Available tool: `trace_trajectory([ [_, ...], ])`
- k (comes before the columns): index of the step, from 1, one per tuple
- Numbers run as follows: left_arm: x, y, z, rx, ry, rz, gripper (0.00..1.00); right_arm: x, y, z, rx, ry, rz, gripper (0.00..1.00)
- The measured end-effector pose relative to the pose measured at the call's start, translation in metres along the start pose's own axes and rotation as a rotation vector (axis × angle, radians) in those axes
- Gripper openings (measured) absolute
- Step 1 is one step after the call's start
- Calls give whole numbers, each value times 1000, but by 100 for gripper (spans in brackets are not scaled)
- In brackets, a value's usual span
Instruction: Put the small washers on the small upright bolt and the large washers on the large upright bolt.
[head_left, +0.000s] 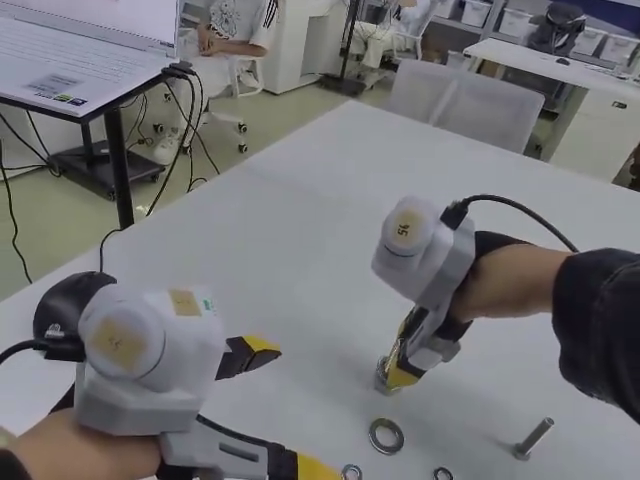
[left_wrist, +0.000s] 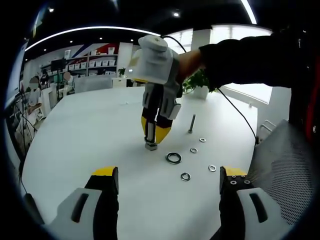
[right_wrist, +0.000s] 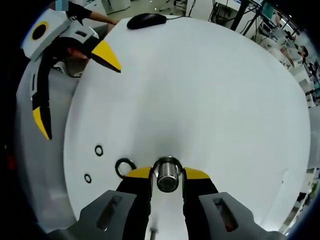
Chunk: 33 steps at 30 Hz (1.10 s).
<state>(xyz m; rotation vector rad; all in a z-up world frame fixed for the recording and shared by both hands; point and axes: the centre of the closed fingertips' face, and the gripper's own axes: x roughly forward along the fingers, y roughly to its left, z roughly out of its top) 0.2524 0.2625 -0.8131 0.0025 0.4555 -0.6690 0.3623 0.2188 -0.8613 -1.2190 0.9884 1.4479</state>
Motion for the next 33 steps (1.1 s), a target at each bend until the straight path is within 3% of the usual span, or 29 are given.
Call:
trace_trajectory([
  [25, 1, 0, -1, -5, -2, 0, 83, 7, 1, -2, -11, -4, 5, 25],
  [33, 2, 0, -1, -4, -1, -4, 83, 5, 0, -3, -8, -13, 3, 35],
])
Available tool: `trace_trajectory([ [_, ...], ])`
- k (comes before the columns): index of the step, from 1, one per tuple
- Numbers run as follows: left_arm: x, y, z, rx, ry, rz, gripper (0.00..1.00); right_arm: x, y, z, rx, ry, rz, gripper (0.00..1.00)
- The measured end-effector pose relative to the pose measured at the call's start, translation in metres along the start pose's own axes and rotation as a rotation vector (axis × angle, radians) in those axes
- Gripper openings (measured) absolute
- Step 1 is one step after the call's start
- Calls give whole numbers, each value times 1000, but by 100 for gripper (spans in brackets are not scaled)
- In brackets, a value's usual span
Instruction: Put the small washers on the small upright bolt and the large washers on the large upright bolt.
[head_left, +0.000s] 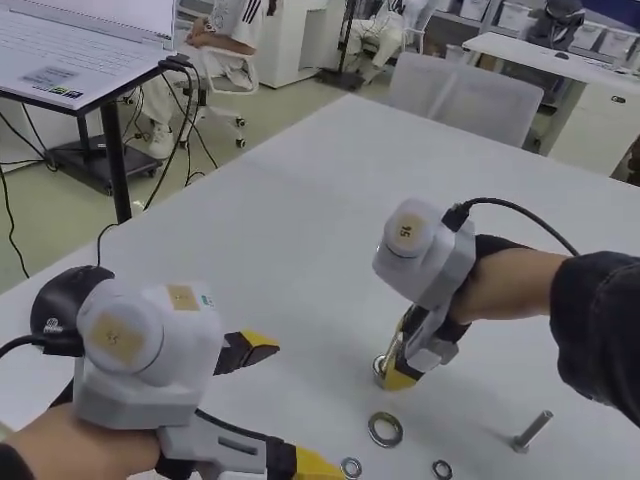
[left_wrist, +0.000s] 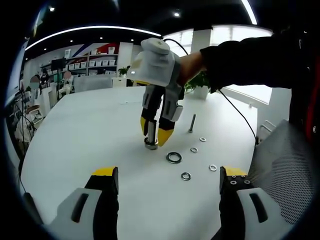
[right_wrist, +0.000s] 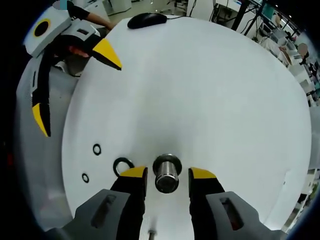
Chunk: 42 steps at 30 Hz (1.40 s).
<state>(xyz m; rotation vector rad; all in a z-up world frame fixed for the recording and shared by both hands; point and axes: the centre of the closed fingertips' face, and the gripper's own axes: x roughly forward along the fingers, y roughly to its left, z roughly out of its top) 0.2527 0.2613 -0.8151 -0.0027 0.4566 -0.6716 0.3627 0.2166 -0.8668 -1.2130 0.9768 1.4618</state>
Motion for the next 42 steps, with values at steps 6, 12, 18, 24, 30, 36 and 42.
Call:
trace_trajectory([
  [6, 1, -1, 1, 3, 0, -1, 83, -2, 0, -1, -1, -1, -2, 42],
  [12, 1, -1, 1, 4, 3, -3, 83, -3, 0, -3, -2, -7, -9, 47],
  [18, 1, -1, 1, 8, 5, -5, 83, -6, 0, -8, 17, -10, -7, 50],
  [24, 2, -2, 1, 12, 8, -8, 83, -9, 1, -13, 27, -10, -12, 50],
  [30, 1, -2, 3, 16, 8, -7, 83, -14, 4, -16, 31, -9, -17, 50],
  [36, 1, -2, 4, 19, 3, -6, 83, -17, 9, -19, 33, -4, -19, 50],
  [42, 0, -2, 6, 21, -2, -4, 83, -18, 17, -26, 41, 4, -17, 50],
])
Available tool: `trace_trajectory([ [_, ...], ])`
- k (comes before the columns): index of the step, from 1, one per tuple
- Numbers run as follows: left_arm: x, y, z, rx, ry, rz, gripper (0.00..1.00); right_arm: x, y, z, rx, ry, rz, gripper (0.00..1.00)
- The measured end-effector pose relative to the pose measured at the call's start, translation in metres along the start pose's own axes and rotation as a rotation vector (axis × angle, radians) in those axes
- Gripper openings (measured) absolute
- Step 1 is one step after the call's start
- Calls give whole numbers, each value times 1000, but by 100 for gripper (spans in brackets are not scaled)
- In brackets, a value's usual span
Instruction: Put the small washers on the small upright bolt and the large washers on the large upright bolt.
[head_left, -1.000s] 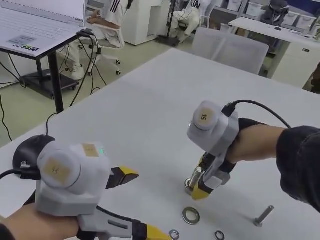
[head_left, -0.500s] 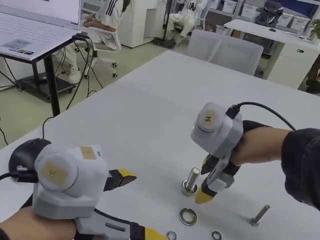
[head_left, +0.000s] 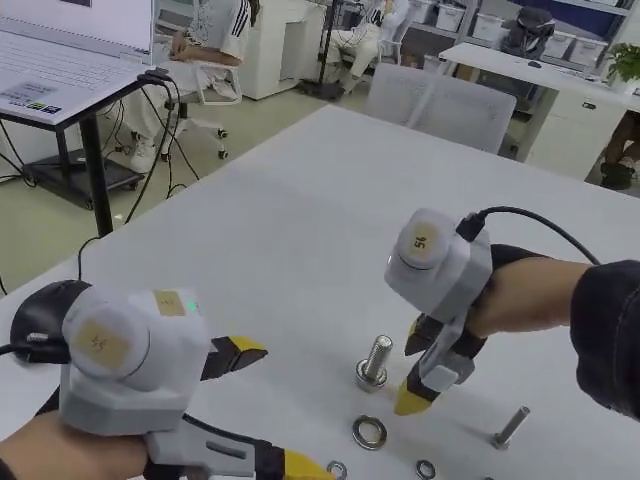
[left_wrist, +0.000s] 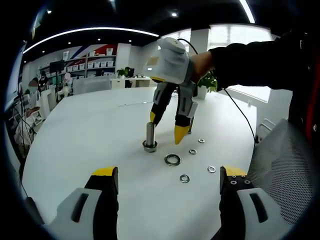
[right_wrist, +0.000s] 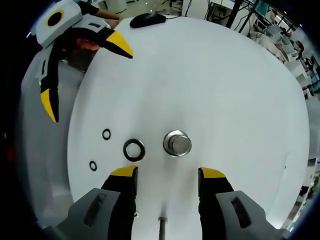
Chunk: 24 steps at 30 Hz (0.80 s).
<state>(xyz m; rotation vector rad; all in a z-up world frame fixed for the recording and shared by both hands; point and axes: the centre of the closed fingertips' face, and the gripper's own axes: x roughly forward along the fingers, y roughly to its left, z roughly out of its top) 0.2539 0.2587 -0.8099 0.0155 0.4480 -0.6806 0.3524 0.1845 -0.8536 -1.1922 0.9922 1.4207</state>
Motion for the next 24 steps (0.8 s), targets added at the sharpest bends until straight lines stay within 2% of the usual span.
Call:
trace_trajectory([
  [15, -1, 0, 5, 7, -12, 0, 83, 2, 21, -5, 16, 2, 18, 49],
  [24, -2, -1, 6, 9, -18, 2, 83, 8, 38, 1, 14, -11, 34, 48],
])
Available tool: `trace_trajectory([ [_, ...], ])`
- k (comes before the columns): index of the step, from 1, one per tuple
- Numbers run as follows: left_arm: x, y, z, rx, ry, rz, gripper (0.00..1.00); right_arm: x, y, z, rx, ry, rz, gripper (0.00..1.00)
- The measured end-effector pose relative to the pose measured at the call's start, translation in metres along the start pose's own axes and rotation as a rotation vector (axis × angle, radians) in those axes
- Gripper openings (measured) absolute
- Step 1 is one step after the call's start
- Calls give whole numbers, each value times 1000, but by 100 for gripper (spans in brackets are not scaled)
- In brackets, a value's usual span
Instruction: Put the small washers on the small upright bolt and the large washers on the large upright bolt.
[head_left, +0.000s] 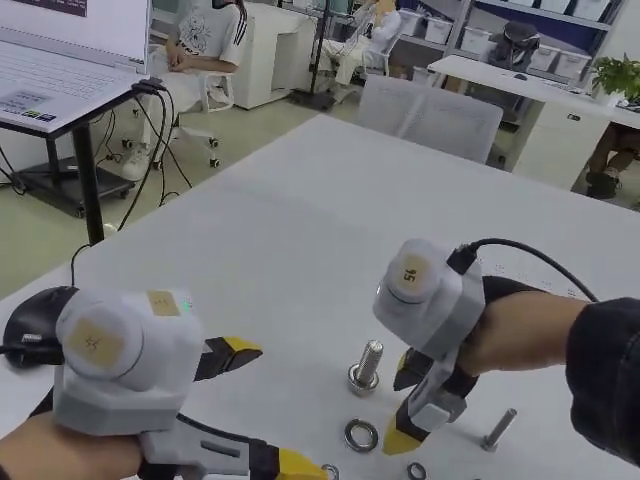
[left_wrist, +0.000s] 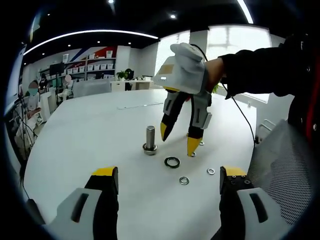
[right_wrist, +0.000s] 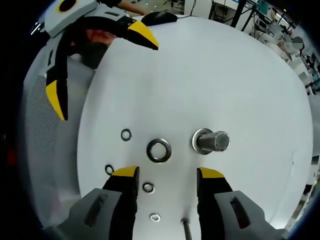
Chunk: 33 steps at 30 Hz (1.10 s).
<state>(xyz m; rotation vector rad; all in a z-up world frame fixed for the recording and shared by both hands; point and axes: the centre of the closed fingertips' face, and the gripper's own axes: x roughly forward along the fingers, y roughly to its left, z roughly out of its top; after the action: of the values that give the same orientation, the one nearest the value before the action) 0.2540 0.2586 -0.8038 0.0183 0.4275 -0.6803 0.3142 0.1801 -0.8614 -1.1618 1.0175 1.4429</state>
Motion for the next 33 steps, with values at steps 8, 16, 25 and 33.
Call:
trace_trajectory([
  [8, -1, -1, 0, 1, -1, -2, 83, 10, 10, 4, 2, -1, 19, 45],
  [16, -2, 0, -1, -1, -1, -2, 83, 18, 12, 9, 1, -2, 18, 42],
  [25, -3, -1, -1, -3, 2, -1, 83, 22, 14, 13, -25, 5, 6, 38],
  [33, -2, -3, -1, 0, 2, -5, 83, 23, 14, 16, -48, 11, -20, 35],
])
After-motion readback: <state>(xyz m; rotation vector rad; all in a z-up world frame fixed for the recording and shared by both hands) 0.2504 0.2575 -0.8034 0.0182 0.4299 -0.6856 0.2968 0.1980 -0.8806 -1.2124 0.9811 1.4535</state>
